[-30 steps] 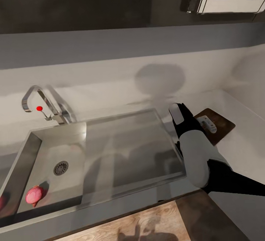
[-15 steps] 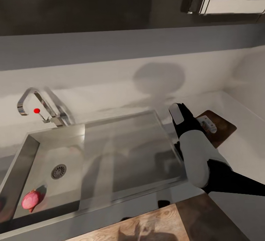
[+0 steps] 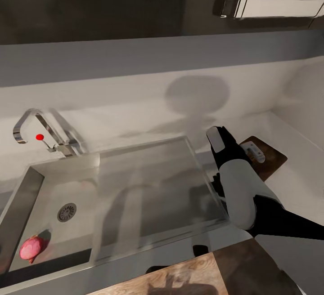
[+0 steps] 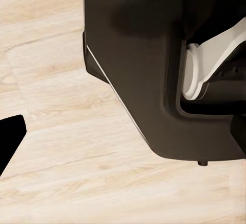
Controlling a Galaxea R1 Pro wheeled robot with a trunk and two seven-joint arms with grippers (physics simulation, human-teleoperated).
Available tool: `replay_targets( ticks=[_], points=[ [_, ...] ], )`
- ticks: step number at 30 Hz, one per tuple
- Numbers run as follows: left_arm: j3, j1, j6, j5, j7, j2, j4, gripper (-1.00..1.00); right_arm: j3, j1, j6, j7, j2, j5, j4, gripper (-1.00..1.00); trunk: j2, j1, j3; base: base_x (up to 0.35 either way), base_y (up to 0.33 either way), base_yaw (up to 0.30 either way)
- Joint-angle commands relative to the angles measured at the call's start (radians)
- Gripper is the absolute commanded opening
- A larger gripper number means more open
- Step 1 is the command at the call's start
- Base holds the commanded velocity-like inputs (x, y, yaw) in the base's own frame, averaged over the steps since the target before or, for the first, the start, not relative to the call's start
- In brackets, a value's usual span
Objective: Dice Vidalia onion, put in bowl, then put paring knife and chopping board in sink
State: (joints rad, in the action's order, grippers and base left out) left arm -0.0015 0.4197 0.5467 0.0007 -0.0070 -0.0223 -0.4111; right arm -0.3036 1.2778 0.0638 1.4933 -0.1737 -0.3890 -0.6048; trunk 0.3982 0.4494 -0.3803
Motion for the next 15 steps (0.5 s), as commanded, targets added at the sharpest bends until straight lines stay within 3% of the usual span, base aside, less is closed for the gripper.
replay_targets(
  ticks=[1,15],
  points=[
    [0.0,0.001,0.001,0.0,-0.001,0.0,-0.001,1.0,-0.003,0.001,0.007,0.002,-0.001,-0.001,-0.001,1.0,0.002,0.001,-0.002,0.0,-0.002,0.0],
    [0.0,0.001,0.001,0.0,-0.001,0.0,-0.001,1.0,-0.003,0.001,0.006,0.002,-0.001,0.001,-0.001,1.0,0.002,0.001,-0.002,0.0,-0.05,0.0]
  ],
)
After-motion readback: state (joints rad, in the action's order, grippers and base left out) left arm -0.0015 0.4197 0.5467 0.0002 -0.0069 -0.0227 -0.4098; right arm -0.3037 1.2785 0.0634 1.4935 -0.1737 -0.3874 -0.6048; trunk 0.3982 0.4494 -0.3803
